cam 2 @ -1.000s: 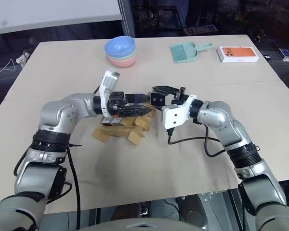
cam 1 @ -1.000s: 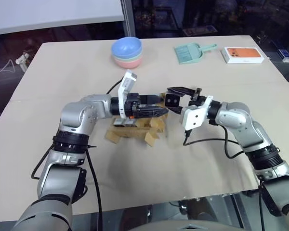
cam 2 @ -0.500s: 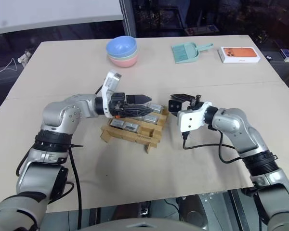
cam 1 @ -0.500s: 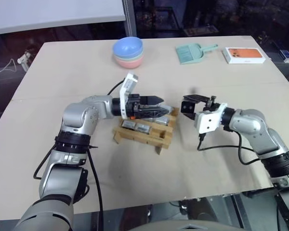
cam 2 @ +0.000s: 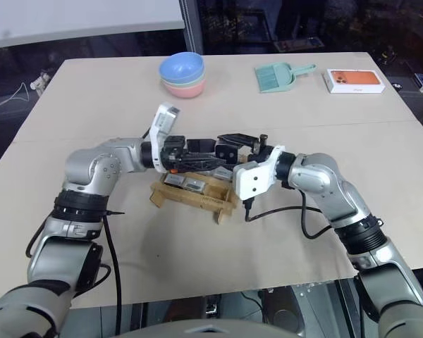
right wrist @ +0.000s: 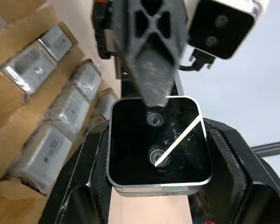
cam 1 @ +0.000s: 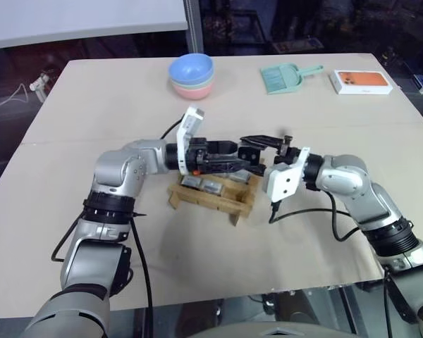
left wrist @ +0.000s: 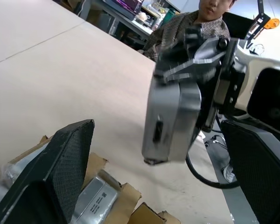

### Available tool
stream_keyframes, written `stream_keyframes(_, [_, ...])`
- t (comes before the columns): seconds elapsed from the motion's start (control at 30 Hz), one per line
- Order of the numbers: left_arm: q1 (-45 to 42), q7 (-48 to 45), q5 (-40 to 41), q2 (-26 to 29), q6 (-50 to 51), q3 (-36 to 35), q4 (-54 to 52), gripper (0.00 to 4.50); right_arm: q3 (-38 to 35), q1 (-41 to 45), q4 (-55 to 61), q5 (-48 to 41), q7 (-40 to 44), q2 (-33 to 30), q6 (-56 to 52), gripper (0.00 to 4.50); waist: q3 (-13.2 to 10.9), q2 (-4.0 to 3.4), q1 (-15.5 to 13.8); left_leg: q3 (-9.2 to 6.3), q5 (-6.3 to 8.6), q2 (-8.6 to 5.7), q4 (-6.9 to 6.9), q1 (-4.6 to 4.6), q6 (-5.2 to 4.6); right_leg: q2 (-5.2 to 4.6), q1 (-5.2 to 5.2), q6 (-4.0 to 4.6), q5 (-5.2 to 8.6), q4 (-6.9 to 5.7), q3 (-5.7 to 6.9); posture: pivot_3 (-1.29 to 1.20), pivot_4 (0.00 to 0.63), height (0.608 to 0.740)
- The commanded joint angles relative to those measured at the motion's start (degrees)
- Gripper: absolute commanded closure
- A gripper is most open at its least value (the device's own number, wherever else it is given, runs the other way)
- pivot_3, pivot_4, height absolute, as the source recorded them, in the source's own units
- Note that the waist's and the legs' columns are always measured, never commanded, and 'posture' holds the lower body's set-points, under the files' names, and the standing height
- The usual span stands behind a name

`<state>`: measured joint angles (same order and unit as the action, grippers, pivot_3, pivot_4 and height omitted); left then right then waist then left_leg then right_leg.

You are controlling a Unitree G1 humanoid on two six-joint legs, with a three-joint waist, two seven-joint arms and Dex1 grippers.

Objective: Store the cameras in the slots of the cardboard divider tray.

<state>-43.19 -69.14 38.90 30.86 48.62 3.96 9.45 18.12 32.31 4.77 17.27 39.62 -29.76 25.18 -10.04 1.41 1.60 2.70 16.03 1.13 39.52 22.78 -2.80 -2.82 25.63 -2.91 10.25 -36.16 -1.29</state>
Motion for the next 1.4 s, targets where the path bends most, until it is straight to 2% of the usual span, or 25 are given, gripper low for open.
stream_keyframes(0.03, [-2.0,-0.9,2.1,-0.2,0.6,-2.2,-2.0,0.00,-0.1,-0.4,2.9,-0.6,0.1,-0.1,0.6,2.50,0.0,0.00,0.0,-0.01,0.00,0.00,0.00,0.00,0.00,0.00,0.00,0.00,0.00,0.00,0.00,0.00,0.150,0.740])
stream_keyframes(0.27, [-1.1,-2.1,2.3,0.1,1.2,-1.8,-2.9,0.00,0.5,-0.4,3.2,-0.5,0.0,0.1,0.3,2.50,0.0,0.00,0.1,0.00,-0.01,0.00,0.00,-0.01,0.02,0.00,0.00,0.00,0.00,-0.01,0.00,0.00,0.150,0.740])
stream_keyframes(0.3, [-1.0,-2.2,2.3,0.0,1.4,-1.8,-2.9,0.53,0.6,-0.4,3.2,-0.5,0.1,0.1,0.3,2.50,0.0,0.00,0.1,0.00,-0.02,0.00,0.00,-0.01,0.03,0.00,0.00,0.00,0.00,-0.01,0.00,0.00,0.150,0.740])
stream_keyframes(0.37, [-0.8,-3.1,2.4,0.4,1.6,-1.4,-3.2,1.18,0.7,-0.3,3.1,-0.5,0.1,0.2,0.3,2.50,0.0,0.00,0.1,0.00,-0.02,0.00,0.00,-0.01,0.03,0.00,0.00,0.00,0.00,-0.01,0.00,0.00,0.150,0.740])
stream_keyframes(0.5, [-0.2,-4.0,1.7,0.8,1.7,-0.6,-3.8,3.11,0.6,0.2,2.8,-0.4,0.0,0.2,0.3,2.50,0.0,0.00,0.2,-0.01,-0.01,0.00,0.00,-0.01,0.02,0.00,0.00,0.00,0.00,-0.01,0.00,0.00,0.150,0.740])
stream_keyframes(0.97, [0.0,-5.3,1.5,2.3,4.6,1.5,-4.7,3.11,0.5,0.4,2.8,-0.2,-0.4,0.4,-0.1,2.50,0.0,0.00,0.2,-0.01,0.00,0.00,0.00,-0.01,0.00,0.01,0.00,0.00,0.00,-0.02,0.00,0.00,0.150,0.740])
stream_keyframes(1.4, [-1.4,-2.9,1.2,0.9,4.0,-0.4,-2.7,3.11,0.5,0.5,2.8,-0.4,-0.3,0.7,-0.5,2.50,0.0,0.00,0.2,-0.01,-0.01,0.00,0.00,-0.01,0.02,0.00,0.00,0.00,0.00,-0.02,0.00,0.00,0.150,0.740])
